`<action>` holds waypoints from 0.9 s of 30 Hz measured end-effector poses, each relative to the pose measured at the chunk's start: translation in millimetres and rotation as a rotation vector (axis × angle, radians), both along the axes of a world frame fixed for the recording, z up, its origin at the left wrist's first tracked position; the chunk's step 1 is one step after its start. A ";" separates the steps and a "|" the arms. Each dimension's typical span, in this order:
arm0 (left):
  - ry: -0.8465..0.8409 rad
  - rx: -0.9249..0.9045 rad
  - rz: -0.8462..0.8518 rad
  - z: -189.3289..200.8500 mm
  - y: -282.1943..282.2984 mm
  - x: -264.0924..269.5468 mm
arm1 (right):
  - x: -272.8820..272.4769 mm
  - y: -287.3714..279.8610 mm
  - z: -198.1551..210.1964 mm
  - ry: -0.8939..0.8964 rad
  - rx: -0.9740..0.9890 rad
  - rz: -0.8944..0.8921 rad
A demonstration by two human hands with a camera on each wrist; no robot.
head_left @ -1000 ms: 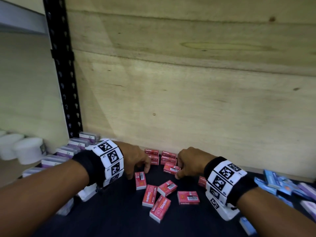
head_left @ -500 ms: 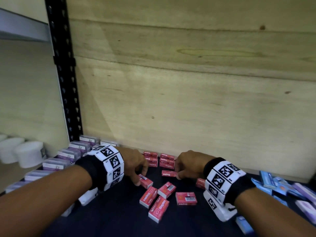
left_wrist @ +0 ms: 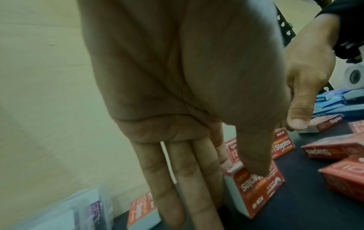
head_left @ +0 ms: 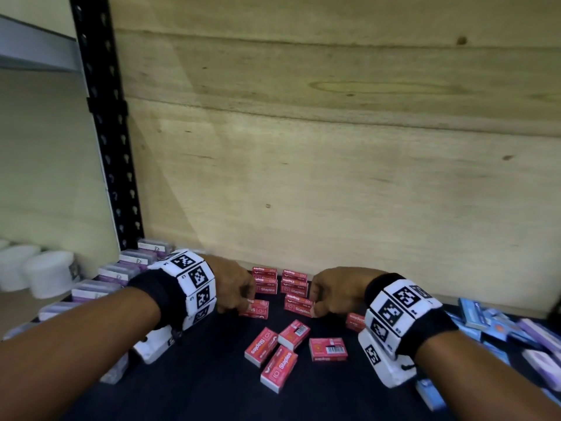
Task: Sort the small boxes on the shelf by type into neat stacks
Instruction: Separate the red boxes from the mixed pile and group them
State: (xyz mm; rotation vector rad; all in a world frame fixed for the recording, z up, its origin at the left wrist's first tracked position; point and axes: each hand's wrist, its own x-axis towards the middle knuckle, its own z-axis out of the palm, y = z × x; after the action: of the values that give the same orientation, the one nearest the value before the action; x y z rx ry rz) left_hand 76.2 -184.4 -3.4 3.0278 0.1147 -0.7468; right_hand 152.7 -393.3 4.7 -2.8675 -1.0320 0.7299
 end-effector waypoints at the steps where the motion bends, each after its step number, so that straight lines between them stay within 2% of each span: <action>1: 0.002 -0.007 0.015 -0.1 0.1 0.3 | -0.8 0.2 0.9 0.003 -0.003 0.001; 10: -0.036 -0.020 -0.057 -1.5 0.5 -2.6 | -3.6 4.2 2.8 -0.073 -0.025 0.050; 16: -0.094 -0.006 -0.108 -1.3 0.2 -6.9 | -5.6 7.2 4.1 -0.052 -0.040 0.005; 22: -0.102 -0.060 -0.075 17.0 10.6 -10.4 | -6.6 9.6 4.8 -0.064 -0.046 0.016; 27: -0.155 0.018 -0.065 25.4 7.5 -5.1 | -6.6 11.0 4.7 -0.072 -0.054 0.025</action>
State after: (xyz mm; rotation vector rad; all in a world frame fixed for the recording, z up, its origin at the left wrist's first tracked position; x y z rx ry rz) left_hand 71.1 -177.0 22.0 3.1056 0.0208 -0.5137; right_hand 146.1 -382.3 9.4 -2.9523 -1.0740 0.6711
